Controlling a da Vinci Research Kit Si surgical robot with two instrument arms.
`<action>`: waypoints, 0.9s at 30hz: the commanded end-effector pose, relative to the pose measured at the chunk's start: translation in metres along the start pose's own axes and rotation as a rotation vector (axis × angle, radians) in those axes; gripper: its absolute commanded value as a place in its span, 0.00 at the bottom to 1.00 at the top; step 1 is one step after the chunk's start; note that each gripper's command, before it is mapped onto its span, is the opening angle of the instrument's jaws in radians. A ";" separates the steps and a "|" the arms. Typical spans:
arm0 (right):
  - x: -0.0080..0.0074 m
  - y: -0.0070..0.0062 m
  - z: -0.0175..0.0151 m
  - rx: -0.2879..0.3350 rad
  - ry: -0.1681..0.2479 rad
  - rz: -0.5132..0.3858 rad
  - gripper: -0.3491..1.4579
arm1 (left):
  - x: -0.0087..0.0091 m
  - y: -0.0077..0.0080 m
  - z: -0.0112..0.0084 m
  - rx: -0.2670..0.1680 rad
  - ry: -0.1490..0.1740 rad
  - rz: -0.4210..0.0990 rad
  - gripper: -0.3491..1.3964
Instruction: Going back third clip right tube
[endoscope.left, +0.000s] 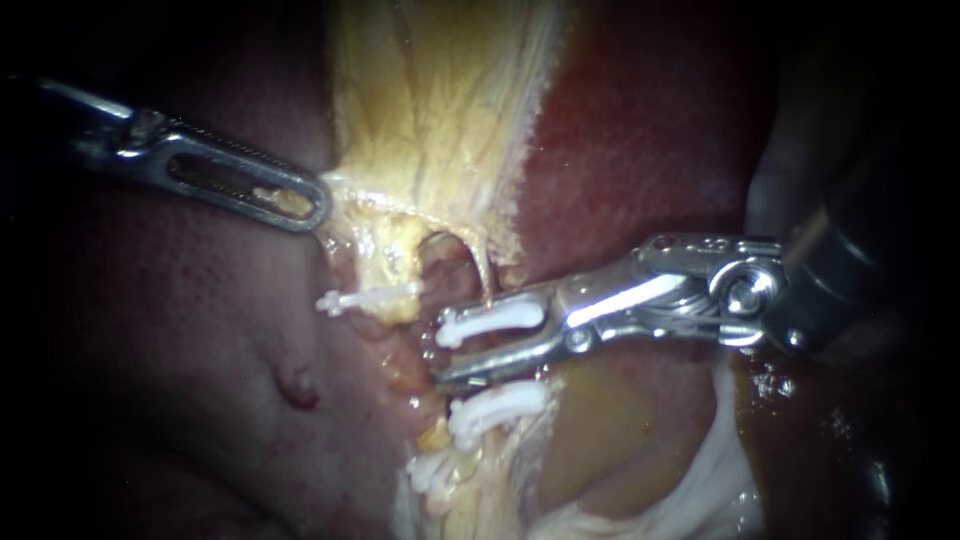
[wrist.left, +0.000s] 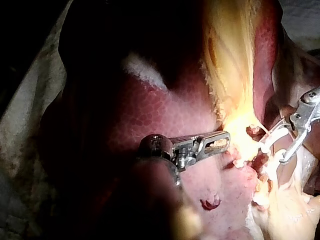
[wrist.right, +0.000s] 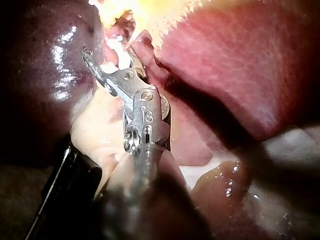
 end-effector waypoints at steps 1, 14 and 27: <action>0.0000 0.0000 0.0000 -0.013 0.005 -0.010 0.46 | 0.0000 0.0000 0.0000 0.000 0.000 0.000 0.00; -0.0008 0.0016 -0.0007 -0.122 0.025 -0.126 0.47 | 0.0000 0.0000 0.0001 0.000 0.000 0.000 0.00; -0.0025 0.0001 -0.0061 -0.134 0.008 -0.327 0.47 | 0.0001 0.0000 -0.0001 0.000 0.001 0.000 0.00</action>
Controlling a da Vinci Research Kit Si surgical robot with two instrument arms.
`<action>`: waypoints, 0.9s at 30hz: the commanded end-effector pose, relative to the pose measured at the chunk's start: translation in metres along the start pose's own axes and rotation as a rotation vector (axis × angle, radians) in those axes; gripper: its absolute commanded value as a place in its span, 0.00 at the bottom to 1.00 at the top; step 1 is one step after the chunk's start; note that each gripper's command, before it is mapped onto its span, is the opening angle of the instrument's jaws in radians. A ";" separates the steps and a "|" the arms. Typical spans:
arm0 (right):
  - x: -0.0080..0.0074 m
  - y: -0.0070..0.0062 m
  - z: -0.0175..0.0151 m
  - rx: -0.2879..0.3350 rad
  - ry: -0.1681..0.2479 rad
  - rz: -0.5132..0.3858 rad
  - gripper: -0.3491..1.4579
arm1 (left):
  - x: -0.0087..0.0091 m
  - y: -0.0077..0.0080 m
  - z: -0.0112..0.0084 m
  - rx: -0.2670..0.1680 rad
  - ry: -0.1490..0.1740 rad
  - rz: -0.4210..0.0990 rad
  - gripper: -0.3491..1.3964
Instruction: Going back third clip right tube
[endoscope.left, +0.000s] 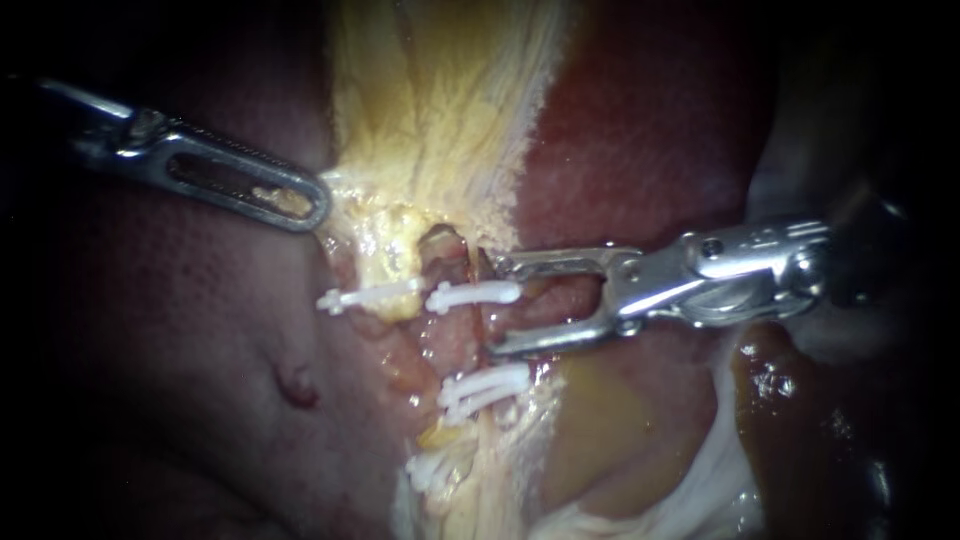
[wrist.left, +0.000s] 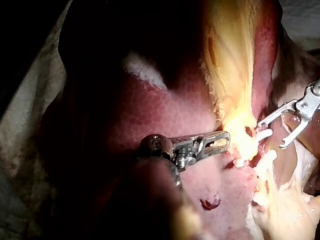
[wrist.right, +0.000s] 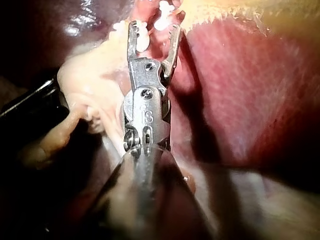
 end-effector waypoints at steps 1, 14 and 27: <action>0.0000 -0.0002 -0.0007 -0.003 -0.001 -0.010 0.47 | 0.0000 0.0000 0.0000 0.002 0.000 0.001 0.00; 0.0010 -0.0010 -0.0049 -0.012 -0.003 -0.059 0.47 | -0.0001 0.0000 0.0002 0.001 0.000 0.000 0.00; 0.0008 -0.0012 -0.0058 -0.008 -0.004 -0.077 0.47 | 0.0006 -0.0002 0.0051 0.005 0.004 0.005 0.00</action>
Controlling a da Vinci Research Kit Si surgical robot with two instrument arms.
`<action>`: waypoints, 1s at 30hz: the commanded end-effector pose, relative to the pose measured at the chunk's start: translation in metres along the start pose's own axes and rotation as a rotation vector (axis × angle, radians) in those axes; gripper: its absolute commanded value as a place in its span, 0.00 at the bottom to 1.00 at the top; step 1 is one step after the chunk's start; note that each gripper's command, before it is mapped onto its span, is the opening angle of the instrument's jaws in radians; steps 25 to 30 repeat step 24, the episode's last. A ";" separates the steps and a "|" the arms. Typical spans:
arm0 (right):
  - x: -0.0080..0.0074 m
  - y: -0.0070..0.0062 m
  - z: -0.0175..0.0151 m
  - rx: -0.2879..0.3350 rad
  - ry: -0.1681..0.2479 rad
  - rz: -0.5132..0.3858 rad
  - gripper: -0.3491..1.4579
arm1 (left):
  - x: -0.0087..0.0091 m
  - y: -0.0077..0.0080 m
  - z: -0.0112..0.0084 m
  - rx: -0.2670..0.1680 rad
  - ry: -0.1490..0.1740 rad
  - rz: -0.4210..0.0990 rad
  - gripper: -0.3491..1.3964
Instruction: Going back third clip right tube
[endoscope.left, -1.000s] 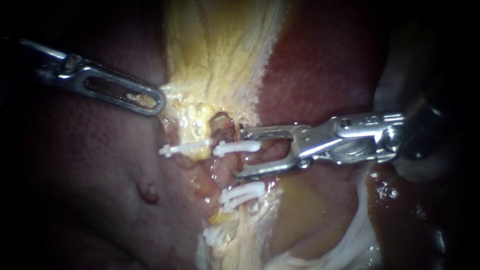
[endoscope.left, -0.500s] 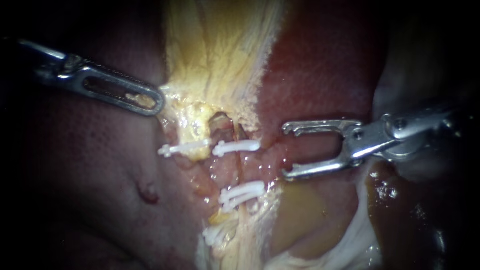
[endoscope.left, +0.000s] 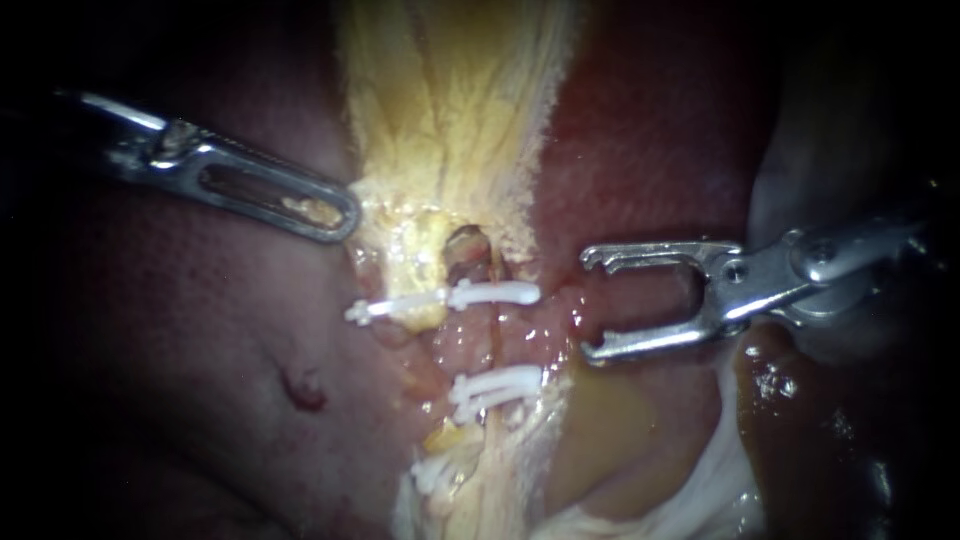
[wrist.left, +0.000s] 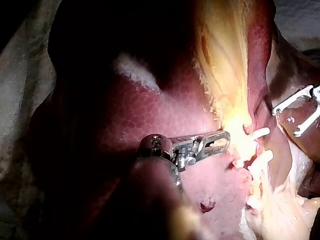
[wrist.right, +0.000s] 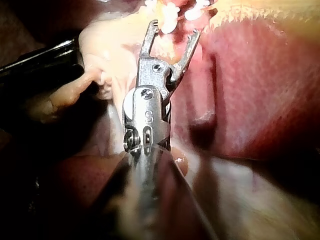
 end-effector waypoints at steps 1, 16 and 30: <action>0.0000 0.0000 -0.0001 0.001 0.000 0.000 0.47 | 0.0001 0.0000 0.0005 0.002 0.004 0.001 0.00; 0.0003 0.0004 -0.0011 0.003 0.001 0.005 0.47 | 0.0012 0.0010 0.0037 0.008 0.014 0.012 0.00; 0.0003 0.0003 -0.0011 0.006 0.002 0.005 0.47 | 0.0012 0.0010 0.0037 0.008 0.014 0.012 0.00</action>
